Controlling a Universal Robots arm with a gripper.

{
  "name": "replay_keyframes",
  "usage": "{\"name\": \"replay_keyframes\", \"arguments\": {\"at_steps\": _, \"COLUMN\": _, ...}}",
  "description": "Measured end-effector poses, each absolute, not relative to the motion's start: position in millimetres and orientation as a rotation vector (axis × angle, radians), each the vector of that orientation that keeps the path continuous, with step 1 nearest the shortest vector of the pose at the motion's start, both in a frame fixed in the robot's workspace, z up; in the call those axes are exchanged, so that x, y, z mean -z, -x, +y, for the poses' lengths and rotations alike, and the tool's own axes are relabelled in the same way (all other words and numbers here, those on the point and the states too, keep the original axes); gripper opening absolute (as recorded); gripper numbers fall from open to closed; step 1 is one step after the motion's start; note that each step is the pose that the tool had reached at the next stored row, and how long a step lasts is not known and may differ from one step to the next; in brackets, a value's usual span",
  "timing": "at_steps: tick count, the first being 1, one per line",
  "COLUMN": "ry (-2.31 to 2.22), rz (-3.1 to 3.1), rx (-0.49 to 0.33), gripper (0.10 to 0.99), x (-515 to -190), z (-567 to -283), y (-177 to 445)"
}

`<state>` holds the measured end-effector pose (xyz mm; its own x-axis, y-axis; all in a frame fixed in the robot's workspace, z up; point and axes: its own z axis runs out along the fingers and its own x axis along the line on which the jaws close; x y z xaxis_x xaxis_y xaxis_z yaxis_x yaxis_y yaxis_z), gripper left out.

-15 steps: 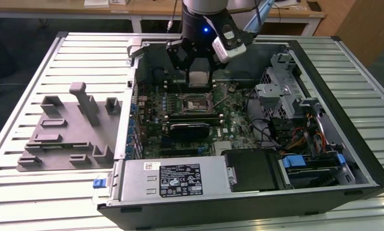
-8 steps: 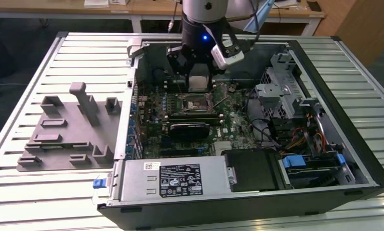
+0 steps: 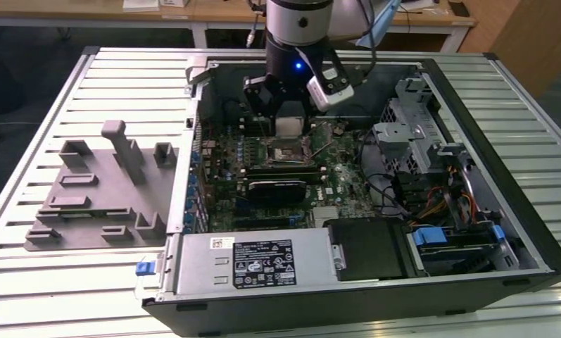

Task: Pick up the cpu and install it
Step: 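Pick up the cpu and move it towards the insertion slot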

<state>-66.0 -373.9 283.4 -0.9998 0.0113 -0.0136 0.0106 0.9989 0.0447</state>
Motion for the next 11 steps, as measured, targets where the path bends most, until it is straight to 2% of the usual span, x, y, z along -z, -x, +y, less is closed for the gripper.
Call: {"name": "replay_keyframes", "arguments": {"at_steps": 11, "ry": -0.017, "rz": 3.127, "rx": -0.062, "gripper": 0.541, "x": -263.3, "z": -371.6, "y": 66.0}}
